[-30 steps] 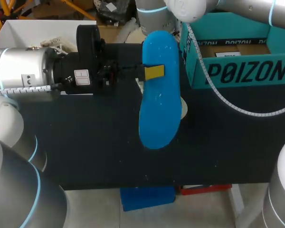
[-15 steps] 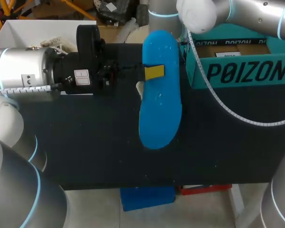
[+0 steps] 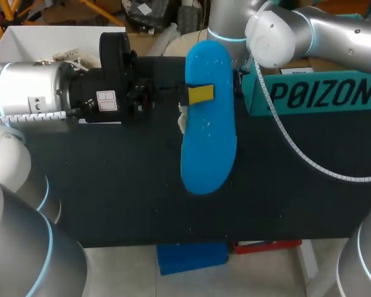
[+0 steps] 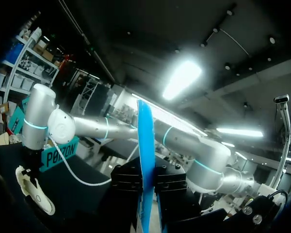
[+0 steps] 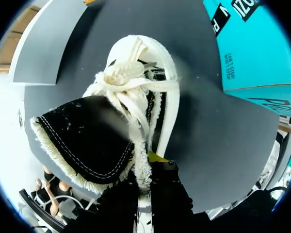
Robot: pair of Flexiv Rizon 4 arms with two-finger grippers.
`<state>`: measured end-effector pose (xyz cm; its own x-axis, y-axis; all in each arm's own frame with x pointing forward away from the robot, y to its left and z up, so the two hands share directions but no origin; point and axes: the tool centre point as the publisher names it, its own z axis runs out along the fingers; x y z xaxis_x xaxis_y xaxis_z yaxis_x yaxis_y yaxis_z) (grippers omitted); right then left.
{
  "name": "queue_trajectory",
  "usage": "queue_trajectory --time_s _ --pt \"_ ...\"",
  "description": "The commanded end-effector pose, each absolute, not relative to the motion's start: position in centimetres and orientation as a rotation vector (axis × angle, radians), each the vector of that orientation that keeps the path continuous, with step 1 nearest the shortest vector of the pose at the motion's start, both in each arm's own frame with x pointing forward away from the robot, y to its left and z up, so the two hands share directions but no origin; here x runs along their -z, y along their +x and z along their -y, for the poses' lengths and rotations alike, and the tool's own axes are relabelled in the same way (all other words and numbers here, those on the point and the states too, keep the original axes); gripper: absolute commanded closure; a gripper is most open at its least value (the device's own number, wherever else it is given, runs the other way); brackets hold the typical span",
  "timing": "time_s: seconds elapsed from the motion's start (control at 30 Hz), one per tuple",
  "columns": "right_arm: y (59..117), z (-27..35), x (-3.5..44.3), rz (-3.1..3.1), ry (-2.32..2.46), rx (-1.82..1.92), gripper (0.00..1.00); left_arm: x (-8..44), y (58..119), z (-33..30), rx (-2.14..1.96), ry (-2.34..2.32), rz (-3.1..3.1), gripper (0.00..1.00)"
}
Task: Take the shoe out of the shoebox, open the shoe tongue, remove and reinsert the insole, then place the shoe into the shoebox
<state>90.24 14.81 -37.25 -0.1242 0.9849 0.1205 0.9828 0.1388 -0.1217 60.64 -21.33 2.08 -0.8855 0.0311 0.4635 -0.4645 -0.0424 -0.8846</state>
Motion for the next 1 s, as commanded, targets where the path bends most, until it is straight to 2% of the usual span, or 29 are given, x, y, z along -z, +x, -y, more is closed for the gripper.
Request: queue_trajectory --time_s 0.03,0.07,0.23,0.43,0.67,0.77,1.0 --pt "90.4 -14.2 38.3 2.216 -1.958 0.0 0.11 -2.2 60.2 21.4 -1.995 0.469 1.897 1.0" --pt "90.4 -14.0 38.4 2.206 -1.967 0.002 0.0 -2.2 60.2 21.4 -1.995 0.469 1.897 1.0" --pt "90.4 -12.3 39.1 2.121 -2.006 0.034 0.0 -2.2 60.2 21.4 -1.995 0.469 1.897 1.0" --pt "90.1 -11.2 37.5 2.021 -1.962 0.148 0.0 -2.2 60.2 21.4 -1.995 0.469 1.897 1.0" --pt "89.4 -10.8 34.6 1.867 -1.778 0.459 0.0 -2.2 60.2 21.4 -1.995 0.469 1.897 1.0" --pt "89.0 -10.6 32.3 1.82 -1.734 0.744 0.0 -2.2 60.2 21.4 -1.995 0.469 1.897 1.0" --pt "89.0 -10.6 32.3 1.82 -1.734 0.744 0.0 -2.2 60.2 21.4 -1.995 0.469 1.897 1.0"
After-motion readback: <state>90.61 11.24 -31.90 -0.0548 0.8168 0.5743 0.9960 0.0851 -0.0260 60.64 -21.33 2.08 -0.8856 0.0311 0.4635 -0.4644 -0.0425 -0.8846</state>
